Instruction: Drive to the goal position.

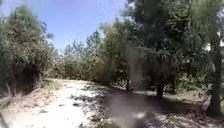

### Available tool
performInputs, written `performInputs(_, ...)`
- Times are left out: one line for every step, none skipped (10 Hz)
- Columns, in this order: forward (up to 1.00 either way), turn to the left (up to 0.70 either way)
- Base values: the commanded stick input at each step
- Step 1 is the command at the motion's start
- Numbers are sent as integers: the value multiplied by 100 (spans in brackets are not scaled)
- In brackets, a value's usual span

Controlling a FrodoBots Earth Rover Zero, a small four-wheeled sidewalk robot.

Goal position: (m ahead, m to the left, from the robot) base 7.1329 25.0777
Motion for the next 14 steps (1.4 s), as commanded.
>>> performInputs(45, 3)
performInputs(45, 2)
performInputs(45, 2)
performInputs(45, 2)
performInputs(45, 16)
performInputs(45, 27)
performInputs(45, 27)
performInputs(45, 27)
performInputs(45, 27)
performInputs(45, 27)
performInputs(45, 27)
performInputs(45, 27)
performInputs(45, 27)
performInputs(45, 27)
